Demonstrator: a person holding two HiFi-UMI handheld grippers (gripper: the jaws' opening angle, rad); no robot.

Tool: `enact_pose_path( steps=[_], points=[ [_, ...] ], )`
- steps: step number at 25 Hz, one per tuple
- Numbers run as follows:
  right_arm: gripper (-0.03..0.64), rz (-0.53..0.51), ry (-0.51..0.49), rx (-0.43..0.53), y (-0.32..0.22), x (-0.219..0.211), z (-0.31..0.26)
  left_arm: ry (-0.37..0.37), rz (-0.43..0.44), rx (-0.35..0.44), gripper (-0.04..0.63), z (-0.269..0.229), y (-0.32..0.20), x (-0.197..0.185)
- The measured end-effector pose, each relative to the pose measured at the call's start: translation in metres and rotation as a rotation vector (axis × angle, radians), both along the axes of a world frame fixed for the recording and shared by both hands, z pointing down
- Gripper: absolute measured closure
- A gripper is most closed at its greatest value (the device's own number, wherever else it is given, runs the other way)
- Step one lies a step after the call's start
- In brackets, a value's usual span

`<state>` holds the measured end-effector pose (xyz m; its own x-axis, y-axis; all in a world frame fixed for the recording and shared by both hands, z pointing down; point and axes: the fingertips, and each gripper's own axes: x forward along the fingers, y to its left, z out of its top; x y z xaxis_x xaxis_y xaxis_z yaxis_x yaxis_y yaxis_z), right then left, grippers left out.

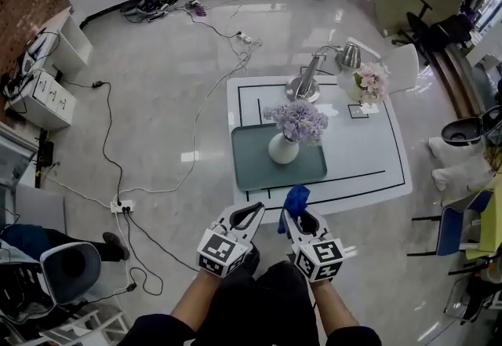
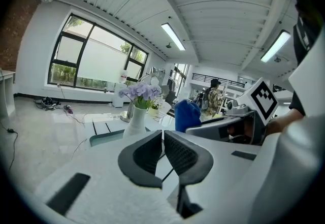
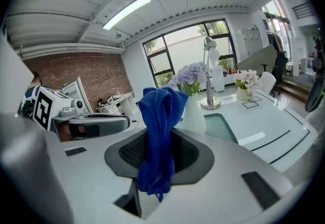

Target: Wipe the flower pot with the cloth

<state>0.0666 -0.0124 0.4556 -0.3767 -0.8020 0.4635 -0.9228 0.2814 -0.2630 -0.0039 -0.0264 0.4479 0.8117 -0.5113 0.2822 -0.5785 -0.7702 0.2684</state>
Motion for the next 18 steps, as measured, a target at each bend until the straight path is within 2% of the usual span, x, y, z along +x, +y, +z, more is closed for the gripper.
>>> enact_pose_path(
  steps=[8,18],
  points=[
    [0.509,-0.006,0.108,-0.039,-0.072,0.012,0.039,0.004,-0.016,-0.014,0.577,0.012,-0.053,0.002],
    [0.509,-0.001,0.211,-0.002,-0.133,0.035,0.079,-0.012,-0.054,-0.069,0.577,0.044,-0.081,0.008]
  ],
)
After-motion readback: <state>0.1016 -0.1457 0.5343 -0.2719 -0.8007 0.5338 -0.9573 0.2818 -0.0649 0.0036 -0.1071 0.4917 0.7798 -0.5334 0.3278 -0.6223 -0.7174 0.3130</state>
